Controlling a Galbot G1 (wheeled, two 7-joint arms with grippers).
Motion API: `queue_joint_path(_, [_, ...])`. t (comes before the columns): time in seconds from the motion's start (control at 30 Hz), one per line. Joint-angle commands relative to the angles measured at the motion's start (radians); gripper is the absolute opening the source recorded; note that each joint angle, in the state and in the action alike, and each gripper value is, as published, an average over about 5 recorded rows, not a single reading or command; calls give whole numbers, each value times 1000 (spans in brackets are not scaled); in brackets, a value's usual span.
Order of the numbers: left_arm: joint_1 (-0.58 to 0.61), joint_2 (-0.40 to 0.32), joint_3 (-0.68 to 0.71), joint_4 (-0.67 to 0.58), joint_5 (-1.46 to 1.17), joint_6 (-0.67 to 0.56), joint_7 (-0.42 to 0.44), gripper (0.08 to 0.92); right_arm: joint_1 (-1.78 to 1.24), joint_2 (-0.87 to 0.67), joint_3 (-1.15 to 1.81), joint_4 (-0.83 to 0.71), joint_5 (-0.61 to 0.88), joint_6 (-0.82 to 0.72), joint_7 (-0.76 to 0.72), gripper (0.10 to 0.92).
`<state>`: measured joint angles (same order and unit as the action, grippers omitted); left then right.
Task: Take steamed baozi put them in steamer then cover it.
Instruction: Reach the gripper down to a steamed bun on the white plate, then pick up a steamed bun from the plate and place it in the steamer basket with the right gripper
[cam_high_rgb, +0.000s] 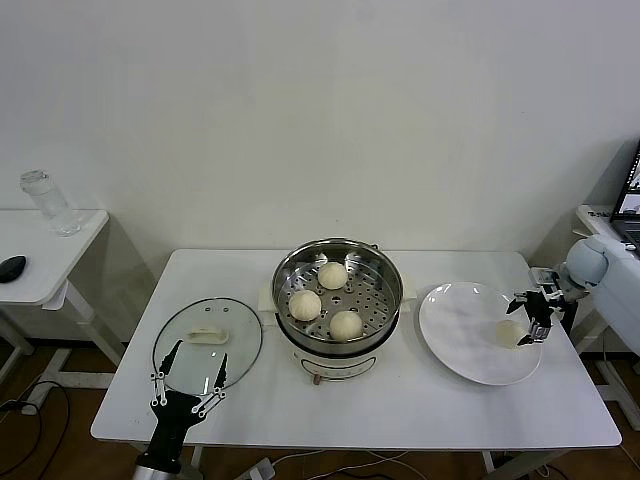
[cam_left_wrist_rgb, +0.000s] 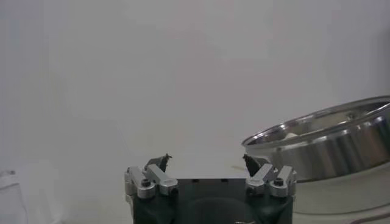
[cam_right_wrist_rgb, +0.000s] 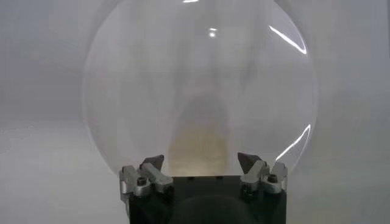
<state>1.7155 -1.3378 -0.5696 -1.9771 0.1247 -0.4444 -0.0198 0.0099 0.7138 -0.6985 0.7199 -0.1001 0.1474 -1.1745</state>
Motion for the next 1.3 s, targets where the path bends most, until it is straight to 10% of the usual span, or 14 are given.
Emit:
queue_joint_path(0.03, [0,0,-2,2,-15,4,0,823,-34,18,16,-31,-13,-8,22,823])
queue_joint_path(0.77, [-6,-4,-7,-7,-18,4,-2,823,61,-12,-41,36,23,-21,-2,664])
queue_joint_path(1.3, [-7,3,0,-19,-17,11,-8,823,745,139,-644,416,547,-210,-165,662])
